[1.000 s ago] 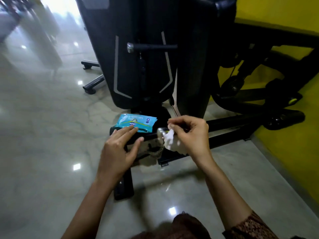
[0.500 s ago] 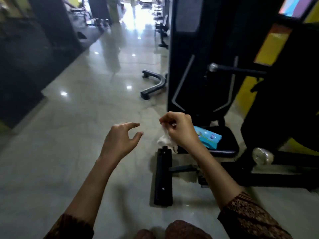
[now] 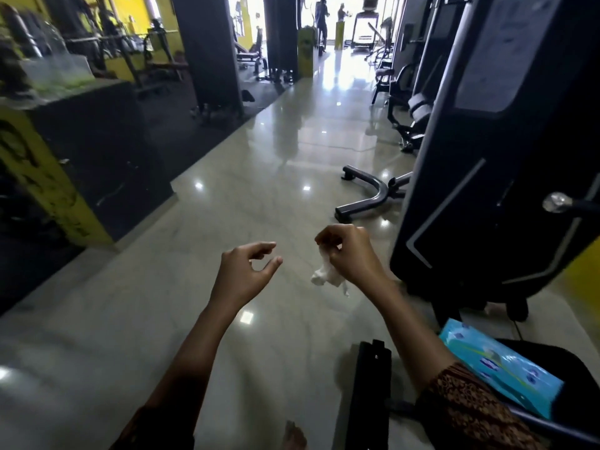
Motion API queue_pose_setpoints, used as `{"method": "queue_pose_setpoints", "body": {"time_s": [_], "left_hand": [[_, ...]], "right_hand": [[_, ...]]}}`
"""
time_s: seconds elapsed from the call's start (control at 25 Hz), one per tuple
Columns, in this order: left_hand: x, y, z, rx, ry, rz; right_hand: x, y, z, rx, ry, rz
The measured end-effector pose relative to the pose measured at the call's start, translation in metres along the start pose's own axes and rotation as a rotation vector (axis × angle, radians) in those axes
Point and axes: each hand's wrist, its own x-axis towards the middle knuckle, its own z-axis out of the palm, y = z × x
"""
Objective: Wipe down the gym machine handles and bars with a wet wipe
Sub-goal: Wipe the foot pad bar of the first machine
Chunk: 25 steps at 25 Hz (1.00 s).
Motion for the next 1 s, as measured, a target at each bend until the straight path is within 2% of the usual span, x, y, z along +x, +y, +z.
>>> {"method": "queue_pose_setpoints", "body": {"time_s": [0.24, 0.36, 0.56, 0.92, 1.0], "left_hand": [[0.156, -0.006, 0.018, 0.029, -0.041, 0.064], [0.216, -0.003, 0.051, -0.01, -0.091, 0.122], [0.294, 0.011, 0.131, -0.081, -0.267, 0.237], [0.41, 0.103, 0.303, -0.204, -0.702, 0.615], [0.419, 0.129, 0.336, -0.252, -0.816, 0.7]], "right_hand": [[0.134, 0.023, 0.006, 0.032, 0.111, 0.023], [0.18, 0.045, -0.004, 0.066, 0.2, 0.085], [0.221, 0.098, -0.043, 0.038, 0.302, 0.218], [0.261, 0.181, -0.14, -0.107, 0.662, 0.503], [0.256, 0.195, -0.157, -0.115, 0.805, 0.567]]}}
